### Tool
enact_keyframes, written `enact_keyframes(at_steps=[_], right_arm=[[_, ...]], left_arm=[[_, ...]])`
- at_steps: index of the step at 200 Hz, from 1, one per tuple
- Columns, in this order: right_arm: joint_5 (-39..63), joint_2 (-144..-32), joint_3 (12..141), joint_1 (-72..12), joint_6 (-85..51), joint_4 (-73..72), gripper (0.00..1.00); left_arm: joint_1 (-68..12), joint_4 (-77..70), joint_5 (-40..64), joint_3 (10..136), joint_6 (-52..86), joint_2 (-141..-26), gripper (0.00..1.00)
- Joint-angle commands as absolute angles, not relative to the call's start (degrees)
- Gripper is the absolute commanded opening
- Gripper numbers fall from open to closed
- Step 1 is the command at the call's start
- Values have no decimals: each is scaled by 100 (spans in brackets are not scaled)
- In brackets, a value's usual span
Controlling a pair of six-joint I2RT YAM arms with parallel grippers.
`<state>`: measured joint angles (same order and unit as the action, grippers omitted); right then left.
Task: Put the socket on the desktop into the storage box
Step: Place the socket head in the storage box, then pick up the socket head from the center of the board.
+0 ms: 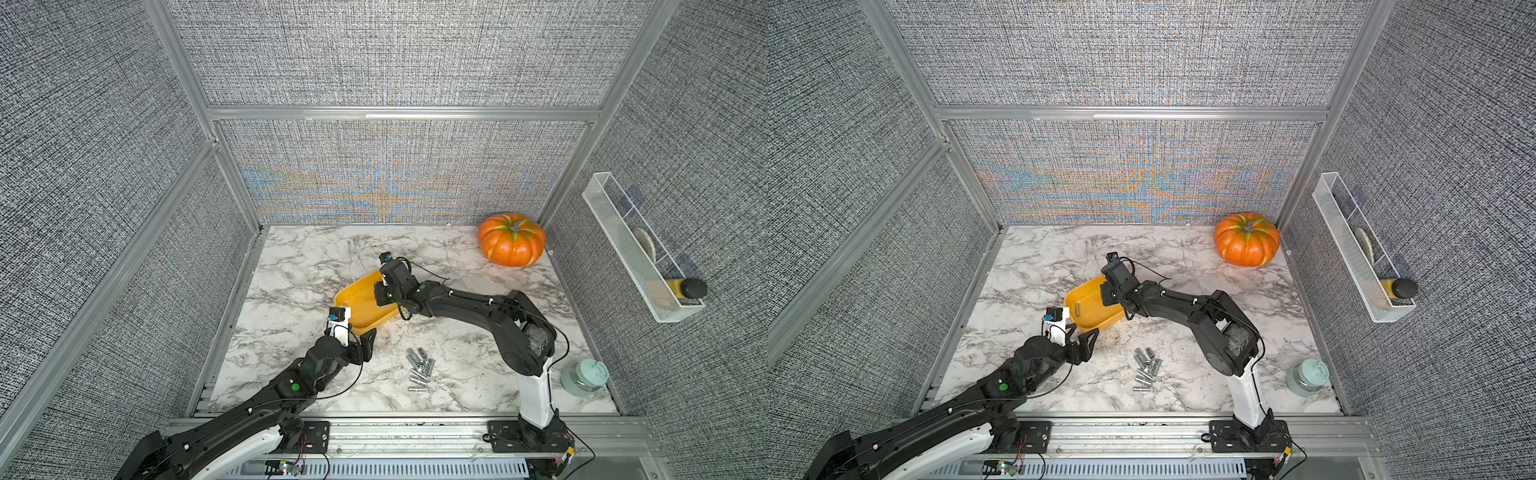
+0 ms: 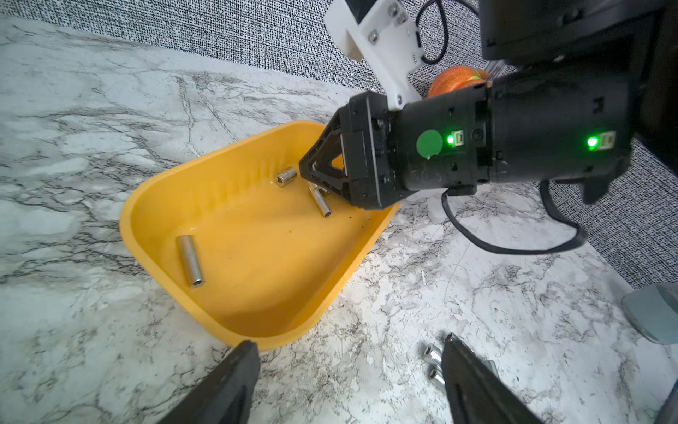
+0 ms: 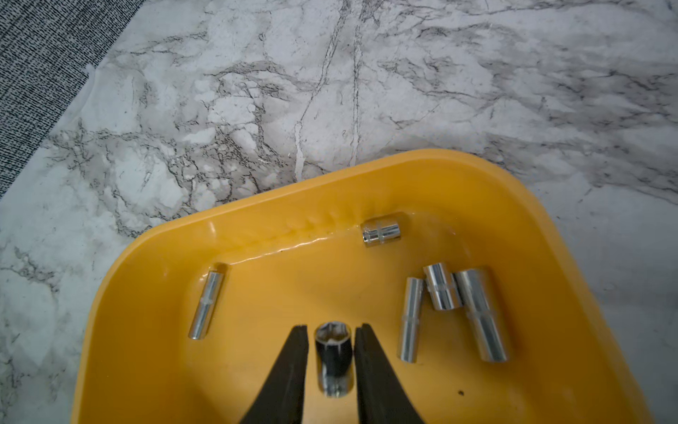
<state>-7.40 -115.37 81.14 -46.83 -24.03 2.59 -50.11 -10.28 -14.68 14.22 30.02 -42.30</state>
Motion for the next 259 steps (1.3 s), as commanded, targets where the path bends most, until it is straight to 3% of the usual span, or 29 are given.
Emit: enact_keyframes(at_steps=[1,118,143,216,259], right_arm=[[-711,-11317,7957,-4685,-2316,220,36],[-1909,-7695,4783,-5460,-2536,743,38],[-1342,-7221,4141,-5485,-2097,471,38],[-625,-8183,4136,-5142,-1820,122,37],[-766,-8479,4148,-5133,-1848,105,35]], left_arm=[[-5003,-1106,-1494,1406,3015,-4219,83],[-5004,-1330,-1093,1433,2984,-4508,83],[-5001,-1443,-997,1407,2977,-4628,82],[-5008,-1758,-470,1476,2814,-5138,81],[-5006,-1818,-430,1502,2804,-5289,81]])
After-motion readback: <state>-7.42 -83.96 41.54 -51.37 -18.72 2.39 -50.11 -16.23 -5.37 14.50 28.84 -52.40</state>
